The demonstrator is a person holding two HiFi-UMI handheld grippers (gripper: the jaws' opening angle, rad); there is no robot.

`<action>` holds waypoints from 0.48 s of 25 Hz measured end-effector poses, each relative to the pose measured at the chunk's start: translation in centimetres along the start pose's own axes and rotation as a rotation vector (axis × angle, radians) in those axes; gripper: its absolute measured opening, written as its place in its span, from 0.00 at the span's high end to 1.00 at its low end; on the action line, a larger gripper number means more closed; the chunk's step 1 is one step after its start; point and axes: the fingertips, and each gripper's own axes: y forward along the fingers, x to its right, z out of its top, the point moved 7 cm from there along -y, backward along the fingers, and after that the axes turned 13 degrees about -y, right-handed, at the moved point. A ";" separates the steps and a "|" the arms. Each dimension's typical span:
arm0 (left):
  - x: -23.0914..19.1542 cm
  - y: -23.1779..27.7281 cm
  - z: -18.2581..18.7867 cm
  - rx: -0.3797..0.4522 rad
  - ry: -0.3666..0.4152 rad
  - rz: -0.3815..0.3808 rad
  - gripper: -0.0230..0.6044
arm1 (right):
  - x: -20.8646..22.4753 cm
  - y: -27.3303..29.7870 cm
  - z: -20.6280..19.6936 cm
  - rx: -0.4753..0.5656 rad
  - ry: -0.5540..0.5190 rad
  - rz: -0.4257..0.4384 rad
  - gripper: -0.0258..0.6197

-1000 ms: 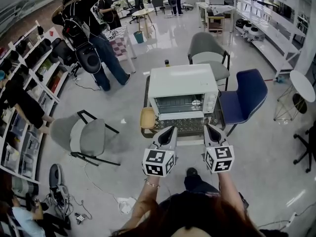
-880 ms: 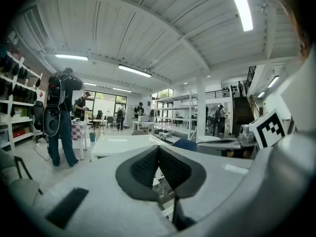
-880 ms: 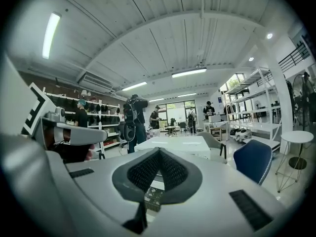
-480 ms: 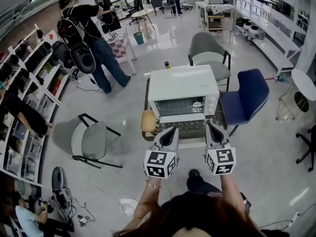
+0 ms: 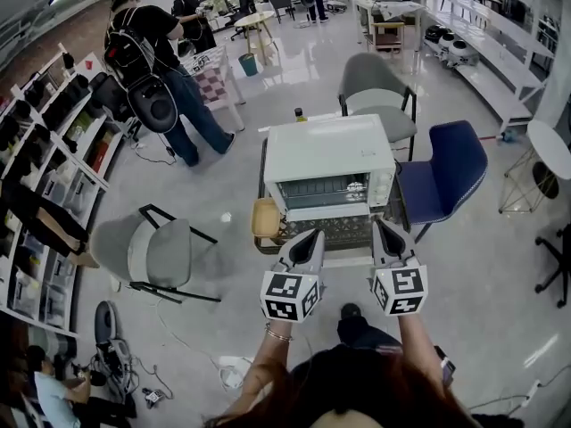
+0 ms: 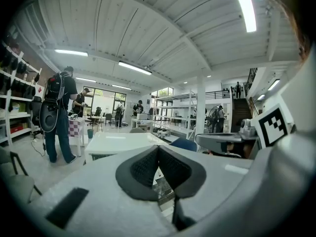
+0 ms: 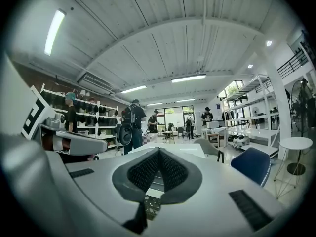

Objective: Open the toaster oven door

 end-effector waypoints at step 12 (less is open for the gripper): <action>-0.3 1.8 -0.7 -0.025 -0.019 -0.004 0.94 | 0.9 1.2 -0.9 -0.019 0.018 -0.004 0.96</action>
